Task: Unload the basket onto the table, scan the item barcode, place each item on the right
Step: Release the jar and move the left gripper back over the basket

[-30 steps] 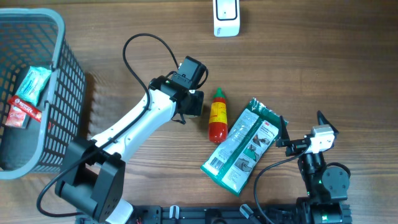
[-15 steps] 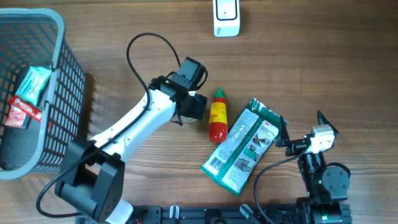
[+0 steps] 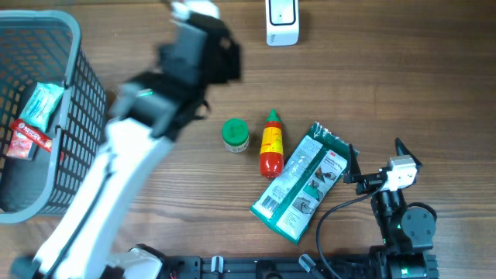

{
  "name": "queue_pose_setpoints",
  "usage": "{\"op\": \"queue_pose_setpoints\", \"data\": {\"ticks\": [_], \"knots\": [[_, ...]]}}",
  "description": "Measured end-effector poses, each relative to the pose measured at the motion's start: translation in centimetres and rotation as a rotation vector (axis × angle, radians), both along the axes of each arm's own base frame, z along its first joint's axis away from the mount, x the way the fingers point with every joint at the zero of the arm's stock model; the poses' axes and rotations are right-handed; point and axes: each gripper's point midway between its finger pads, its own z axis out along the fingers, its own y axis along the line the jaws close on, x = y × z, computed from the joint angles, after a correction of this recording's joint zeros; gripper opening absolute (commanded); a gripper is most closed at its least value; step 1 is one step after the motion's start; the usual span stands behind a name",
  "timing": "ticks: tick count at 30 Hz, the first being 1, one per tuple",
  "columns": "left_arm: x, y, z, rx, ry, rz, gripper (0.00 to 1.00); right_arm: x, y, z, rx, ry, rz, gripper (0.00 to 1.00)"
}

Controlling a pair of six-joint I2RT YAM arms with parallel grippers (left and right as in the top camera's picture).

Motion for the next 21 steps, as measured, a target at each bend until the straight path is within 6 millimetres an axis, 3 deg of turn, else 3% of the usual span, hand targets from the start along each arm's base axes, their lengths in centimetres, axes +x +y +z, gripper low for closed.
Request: {"op": "queue_pose_setpoints", "data": {"ticks": [1, 3, 5, 7, 9, 13, 21], "knots": [[0.0, 2.5, 2.7, -0.025, -0.076, 0.085, 1.0, 0.0, 0.0, 0.0, 0.0, 0.0, 0.0, 1.0], [-0.8, 7.4, 6.0, -0.061, -0.171, 0.236, 1.0, 0.0, 0.0, 0.0, 0.0, 0.0, 0.0, 1.0], [-2.1, 12.6, 7.3, -0.087, -0.214, 0.398, 1.0, 0.0, 0.0, 0.0, 0.0, 0.0, 0.0, 1.0], [-4.0, 18.1, 7.1, -0.109, -0.209, 0.585, 1.0, 0.0, 0.0, 0.0, 0.0, 0.0, 0.0, 1.0], [-5.2, 21.5, 6.2, -0.126, -0.186, 0.704, 1.0, 0.0, 0.0, 0.0, 0.0, 0.0, 0.0, 1.0], [-6.9, 27.7, 2.3, -0.203, -0.078, 0.891, 1.0, 0.0, 0.0, 0.0, 0.0, 0.0, 0.0, 1.0], [-9.1, 35.7, -7.5, -0.386, 0.104, 1.08, 1.0, 0.0, 0.0, 0.0, 0.0, 0.0, 0.0, 1.0]]}}
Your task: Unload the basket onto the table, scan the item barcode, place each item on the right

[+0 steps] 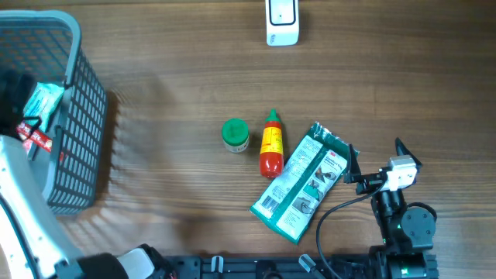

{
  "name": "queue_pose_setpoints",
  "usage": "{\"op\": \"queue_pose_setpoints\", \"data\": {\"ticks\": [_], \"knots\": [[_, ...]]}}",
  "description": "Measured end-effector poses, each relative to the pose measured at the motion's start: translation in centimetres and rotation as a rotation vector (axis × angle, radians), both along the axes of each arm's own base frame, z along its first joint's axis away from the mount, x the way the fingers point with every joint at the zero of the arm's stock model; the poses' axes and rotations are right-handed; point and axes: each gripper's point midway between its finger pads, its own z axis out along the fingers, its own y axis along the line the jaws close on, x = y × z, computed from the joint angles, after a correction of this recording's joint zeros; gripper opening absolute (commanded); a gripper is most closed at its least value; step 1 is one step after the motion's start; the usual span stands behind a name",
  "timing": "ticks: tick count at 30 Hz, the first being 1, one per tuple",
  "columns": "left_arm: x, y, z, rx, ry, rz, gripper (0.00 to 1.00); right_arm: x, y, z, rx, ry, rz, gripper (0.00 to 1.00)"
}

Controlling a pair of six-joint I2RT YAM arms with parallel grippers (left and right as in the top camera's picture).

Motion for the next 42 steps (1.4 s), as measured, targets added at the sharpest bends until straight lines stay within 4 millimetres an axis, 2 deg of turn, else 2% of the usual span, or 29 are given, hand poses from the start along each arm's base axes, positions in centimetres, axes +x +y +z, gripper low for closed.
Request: {"op": "queue_pose_setpoints", "data": {"ticks": [3, 6, 15, 17, 23, 27, 31, 34, 37, 40, 42], "knots": [[-0.5, 2.0, -3.6, -0.066, 0.01, 0.031, 1.0, 0.0, 0.0, 0.0, 0.0, 0.0, 0.0, 1.0], [0.1, 3.1, -6.5, -0.115, 0.001, -0.011, 0.99, 0.0, 0.0, 0.0, 0.0, 0.0, 0.0, 1.0], [2.5, 3.5, -13.1, -0.195, 0.089, -0.19, 0.96, 0.0, 0.0, 0.0, 0.0, 0.0, 0.0, 1.0], [2.8, 3.7, -15.7, -0.224, 0.136, -0.22, 0.94, 0.0, 0.0, 0.0, 0.0, 0.0, 0.0, 1.0], [2.4, 4.6, -20.1, -0.287, 0.201, -0.218, 0.85, 0.0, 0.0, 0.0, 0.0, 0.0, 0.0, 1.0], [1.8, 5.5, -21.2, -0.3, 0.208, -0.199, 0.9, 0.0, 0.0, 0.0, 0.0, 0.0, 0.0, 1.0], [1.3, 6.6, -21.4, -0.296, 0.198, -0.177, 0.91, 0.0, 0.0, 0.0, 0.0, 0.0, 0.0, 1.0], [1.4, 7.0, -21.7, -0.299, 0.186, -0.175, 0.88, 0.0, 0.0, 0.0, 0.0, 0.0, 0.0, 1.0], [1.6, 6.8, -22.4, -0.319, 0.181, -0.183, 0.81, 0.0, 0.0, 0.0, 0.0, 0.0, 0.0, 1.0], [1.6, 6.5, -23.8, -0.348, 0.194, -0.193, 0.8, 0.0, 0.0, 0.0, 0.0, 0.0, 0.0, 1.0], [1.6, 6.5, -24.0, -0.35, 0.197, -0.198, 0.79, 0.0, 0.0, 0.0, 0.0, 0.0, 0.0, 1.0]]}}
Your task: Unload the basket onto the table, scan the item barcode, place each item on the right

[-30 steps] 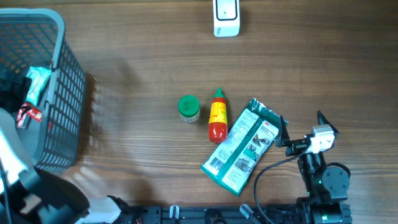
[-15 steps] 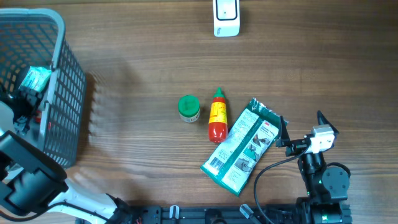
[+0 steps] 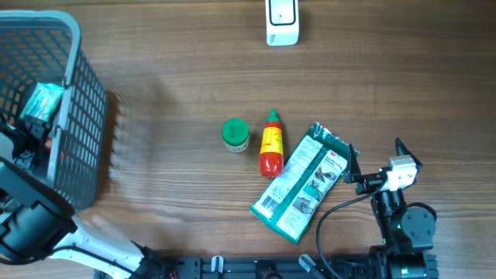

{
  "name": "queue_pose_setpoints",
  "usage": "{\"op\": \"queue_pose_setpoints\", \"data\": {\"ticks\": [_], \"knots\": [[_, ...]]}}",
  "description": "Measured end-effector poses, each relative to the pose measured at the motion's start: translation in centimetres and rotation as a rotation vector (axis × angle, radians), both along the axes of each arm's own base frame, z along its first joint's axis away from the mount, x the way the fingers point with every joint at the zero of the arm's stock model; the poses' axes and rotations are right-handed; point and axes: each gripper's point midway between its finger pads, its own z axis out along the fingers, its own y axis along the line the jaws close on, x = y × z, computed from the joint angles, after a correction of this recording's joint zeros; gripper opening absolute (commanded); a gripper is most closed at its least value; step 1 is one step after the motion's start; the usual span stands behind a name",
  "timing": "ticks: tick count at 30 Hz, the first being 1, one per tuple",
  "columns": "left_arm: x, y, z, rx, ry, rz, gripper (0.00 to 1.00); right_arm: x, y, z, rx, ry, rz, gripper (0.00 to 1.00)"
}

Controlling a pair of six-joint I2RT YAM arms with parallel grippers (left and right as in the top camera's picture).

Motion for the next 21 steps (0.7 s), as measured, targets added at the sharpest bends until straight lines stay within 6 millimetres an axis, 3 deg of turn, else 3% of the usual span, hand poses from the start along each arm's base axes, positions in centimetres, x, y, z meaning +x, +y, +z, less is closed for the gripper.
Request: {"op": "queue_pose_setpoints", "data": {"ticks": [10, 11, 12, 13, 21], "knots": [[0.4, 0.2, 0.0, 0.003, -0.017, -0.005, 0.73, 0.0, 0.0, 0.0, 0.0, 0.0, 0.0, 1.0], [0.5, 0.1, 0.0, 0.0, -0.021, -0.007, 0.79, 0.0, 0.0, 0.0, 0.0, 0.0, 0.0, 1.0], [0.5, 0.1, 0.0, -0.002, -0.023, -0.007, 0.97, 0.0, 0.0, 0.0, 0.0, 0.0, 0.0, 1.0], [0.6, 0.1, 0.0, -0.007, -0.027, -0.009, 1.0, 0.0, 0.0, 0.0, 0.0, 0.0, 0.0, 1.0], [1.1, -0.5, 0.8, -0.029, -0.059, -0.025, 1.0, 0.0, 0.0, 0.0, 0.0, 0.0, 0.0, 1.0]]}}
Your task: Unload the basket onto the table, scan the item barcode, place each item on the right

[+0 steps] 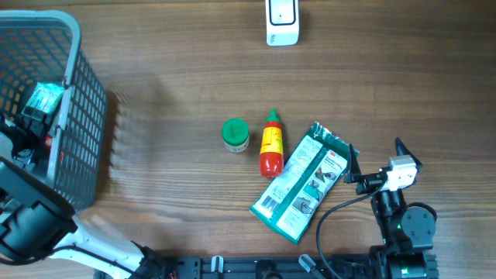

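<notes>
My left arm reaches down into the grey mesh basket (85, 85) at the far left. Its gripper (27, 133) is low among the goods, and its jaws are too dark to read. Beside it lie a teal packet (43, 99) and a sliver of a red packet (51, 142). The white scanner (281, 22) stands at the table's back edge. My right gripper (377, 155) rests open at the front right, holding nothing.
In the middle of the table lie a green-lidded jar (235, 135), a red sauce bottle (270, 144) and a green pouch (302, 182) with its barcode end towards the front. The pouch's top corner lies close to my right gripper.
Almost nothing differs. My left gripper is still low in the basket over the red packet, and the teal packet sits a touch to the right. The right arm has not moved.
My left arm was first stretched over the table near the scanner, blurred, with the red and teal packets lying in the basket. Then it was at the basket's left side above the packets. After that the gripper was down on the red packet, where it stays now.
</notes>
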{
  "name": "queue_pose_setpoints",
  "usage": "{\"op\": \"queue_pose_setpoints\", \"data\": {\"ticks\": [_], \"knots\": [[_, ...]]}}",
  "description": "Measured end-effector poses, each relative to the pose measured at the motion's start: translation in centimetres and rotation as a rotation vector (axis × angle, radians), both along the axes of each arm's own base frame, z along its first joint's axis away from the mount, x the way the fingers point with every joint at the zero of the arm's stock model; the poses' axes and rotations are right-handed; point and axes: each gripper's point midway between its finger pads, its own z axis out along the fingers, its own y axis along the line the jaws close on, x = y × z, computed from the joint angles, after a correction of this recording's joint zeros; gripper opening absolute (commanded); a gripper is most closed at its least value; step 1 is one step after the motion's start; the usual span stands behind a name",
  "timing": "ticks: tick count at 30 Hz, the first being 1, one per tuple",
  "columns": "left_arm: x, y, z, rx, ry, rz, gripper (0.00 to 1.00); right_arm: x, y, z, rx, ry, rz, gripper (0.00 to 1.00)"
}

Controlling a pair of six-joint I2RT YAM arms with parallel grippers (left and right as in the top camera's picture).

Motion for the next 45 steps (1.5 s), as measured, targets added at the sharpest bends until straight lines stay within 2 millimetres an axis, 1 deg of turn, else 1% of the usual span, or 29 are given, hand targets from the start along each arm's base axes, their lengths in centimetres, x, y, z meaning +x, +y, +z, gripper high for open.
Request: {"op": "queue_pose_setpoints", "data": {"ticks": [2, 6, 8, 14, 18, 19, 20, 22, 23, 24, 25, 26, 28, 29, 30, 34, 38, 41, 43, 45], "knots": [[-0.2, -0.4, 0.2, -0.012, -0.001, 0.009, 1.0, 0.0, 0.0, 0.0, 0.0, 0.0, 0.0, 1.0], [-0.4, -0.7, 1.3, -0.014, -0.012, 0.024, 1.0, 0.0, 0.0, 0.0, 0.0, 0.0, 0.0, 1.0], [-0.6, -0.9, 1.4, -0.02, -0.009, 0.028, 1.0, 0.0, 0.0, 0.0, 0.0, 0.0, 0.0, 1.0], [-0.7, -0.9, 1.1, -0.026, -0.001, 0.029, 0.99, 0.0, 0.0, 0.0, 0.0, 0.0, 0.0, 1.0], [-0.6, -0.7, -0.4, -0.036, 0.017, 0.031, 0.96, 0.0, 0.0, 0.0, 0.0, 0.0, 0.0, 1.0], [-0.5, -0.6, -0.3, -0.031, 0.012, 0.03, 0.94, 0.0, 0.0, 0.0, 0.0, 0.0, 0.0, 1.0], [-0.2, -0.4, -0.3, -0.023, 0.004, 0.029, 0.91, 0.0, 0.0, 0.0, 0.0, 0.0, 0.0, 1.0], [0.0, -0.1, -0.4, -0.015, 0.002, 0.028, 0.72, 0.0, 0.0, 0.0, 0.0, 0.0, 0.0, 0.99], [0.1, 0.0, -0.5, -0.013, 0.0, 0.032, 0.6, 0.0, 0.0, 0.0, 0.0, 0.0, 0.0, 1.0], [0.2, 0.1, -0.6, -0.011, -0.002, 0.031, 0.44, 0.0, 0.0, 0.0, 0.0, 0.0, 0.0, 1.0], [0.3, 0.3, -0.9, -0.007, 0.001, 0.027, 0.33, 0.0, 0.0, 0.0, 0.0, 0.0, 0.0, 1.0], [0.4, 0.4, -0.9, -0.003, 0.0, 0.024, 0.25, 0.0, 0.0, 0.0, 0.0, 0.0, 0.0, 1.0], [0.5, 0.5, -1.3, -0.004, 0.001, 0.022, 0.16, 0.0, 0.0, 0.0, 0.0, 0.0, 0.0, 1.0], [0.5, 0.5, -1.5, -0.008, 0.002, 0.024, 0.06, 0.0, 0.0, 0.0, 0.0, 0.0, 0.0, 1.0], [0.6, 0.4, -1.6, -0.012, -0.001, 0.018, 0.04, 0.0, 0.0, 0.0, 0.0, 0.0, 0.0, 1.0], [1.0, -0.1, -1.8, -0.042, -0.023, 0.001, 0.04, 0.0, 0.0, 0.0, 0.0, 0.0, 0.0, 1.0], [1.6, -1.1, -1.6, -0.096, -0.061, -0.023, 0.04, 0.0, 0.0, 0.0, 0.0, 0.0, 0.0, 1.0], [1.3, -2.0, -1.3, -0.132, -0.06, -0.029, 0.04, 0.0, 0.0, 0.0, 0.0, 0.0, 0.0, 1.0], [1.2, -2.3, -0.3, -0.135, -0.068, -0.032, 0.04, 0.0, 0.0, 0.0, 0.0, 0.0, 0.0, 1.0], [1.4, -2.2, 1.8, -0.102, -0.104, -0.035, 0.04, 0.0, 0.0, 0.0, 0.0, 0.0, 0.0, 1.0]]}}
